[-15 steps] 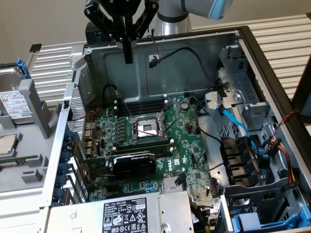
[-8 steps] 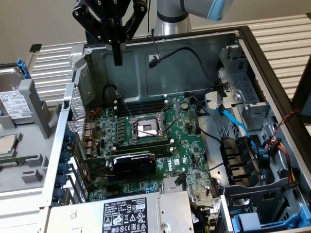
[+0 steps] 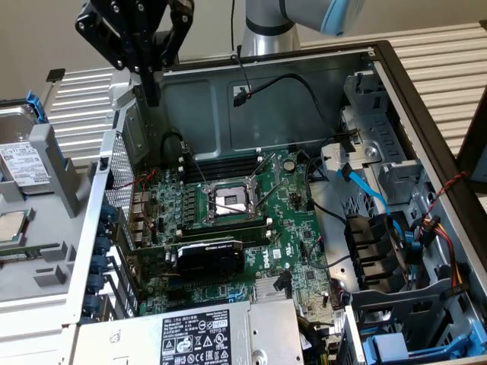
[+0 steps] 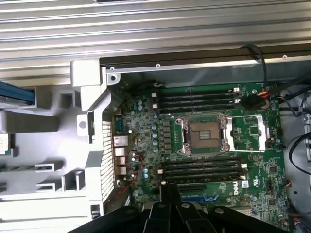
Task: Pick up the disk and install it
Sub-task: 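Reach for the disk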
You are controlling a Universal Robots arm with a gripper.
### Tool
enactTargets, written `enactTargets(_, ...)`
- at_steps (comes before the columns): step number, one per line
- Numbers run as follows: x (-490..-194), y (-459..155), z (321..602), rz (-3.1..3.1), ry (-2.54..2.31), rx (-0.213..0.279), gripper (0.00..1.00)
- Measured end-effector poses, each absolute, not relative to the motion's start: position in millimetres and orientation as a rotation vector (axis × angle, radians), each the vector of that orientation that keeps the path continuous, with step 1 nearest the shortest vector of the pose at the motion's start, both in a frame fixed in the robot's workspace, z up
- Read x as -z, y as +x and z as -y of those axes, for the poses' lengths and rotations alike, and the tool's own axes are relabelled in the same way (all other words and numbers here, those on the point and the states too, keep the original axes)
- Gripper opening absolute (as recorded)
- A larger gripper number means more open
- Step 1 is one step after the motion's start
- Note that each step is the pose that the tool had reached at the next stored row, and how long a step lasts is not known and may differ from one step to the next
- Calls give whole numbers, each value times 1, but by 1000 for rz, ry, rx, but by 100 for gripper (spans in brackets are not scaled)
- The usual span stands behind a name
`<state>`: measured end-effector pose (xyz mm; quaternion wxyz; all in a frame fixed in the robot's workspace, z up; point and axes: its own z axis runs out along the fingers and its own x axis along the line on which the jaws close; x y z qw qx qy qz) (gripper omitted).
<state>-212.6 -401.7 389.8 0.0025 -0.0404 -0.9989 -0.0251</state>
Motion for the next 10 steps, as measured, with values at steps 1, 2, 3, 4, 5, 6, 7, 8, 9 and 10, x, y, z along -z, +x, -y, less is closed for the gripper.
enactTargets(1, -390, -217, 402, 3133, -127, 79, 11)
enactTargets(2, -390, -222, 402, 3133, -126, 79, 11)
enactTargets(3, -390, -226, 402, 3133, -126, 79, 11)
enactTargets(4, -390, -231, 402, 3133, -127, 79, 11)
enactTargets(5, -390, -235, 402, 3132, -127, 79, 11)
enactTargets(6, -390, -240, 402, 3131, -127, 78, 11)
enactTargets(7, -390, -244, 401, 3128, -126, 78, 11)
enactTargets(8, -390, -245, 399, 3125, -126, 78, 11)
enactTargets(9, -391, -247, 396, 3122, -127, 78, 11)
enactTargets(10, -392, -247, 393, 3120, -127, 77, 11)
